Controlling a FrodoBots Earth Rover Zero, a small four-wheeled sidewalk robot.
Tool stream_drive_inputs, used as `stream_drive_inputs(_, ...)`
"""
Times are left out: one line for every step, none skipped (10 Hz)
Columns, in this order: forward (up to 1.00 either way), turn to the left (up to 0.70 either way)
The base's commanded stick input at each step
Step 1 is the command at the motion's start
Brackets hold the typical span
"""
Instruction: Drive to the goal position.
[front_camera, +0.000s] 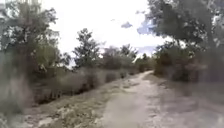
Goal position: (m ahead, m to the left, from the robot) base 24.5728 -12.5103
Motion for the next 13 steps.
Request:
stream_drive_inputs(1.00,0.00)
stream_drive_inputs(1.00,0.00)
stream_drive_inputs(1.00,0.00)
stream_drive_inputs(1.00,0.00)
stream_drive_inputs(1.00,0.00)
stream_drive_inputs(1.00,0.00)
stream_drive_inputs(1.00,0.00)
stream_drive_inputs(1.00,0.00)
stream_drive_inputs(1.00,-0.02)
stream_drive_inputs(1.00,-0.28)
stream_drive_inputs(1.00,-0.32)
stream_drive_inputs(1.00,-0.11)
stream_drive_inputs(1.00,0.00)
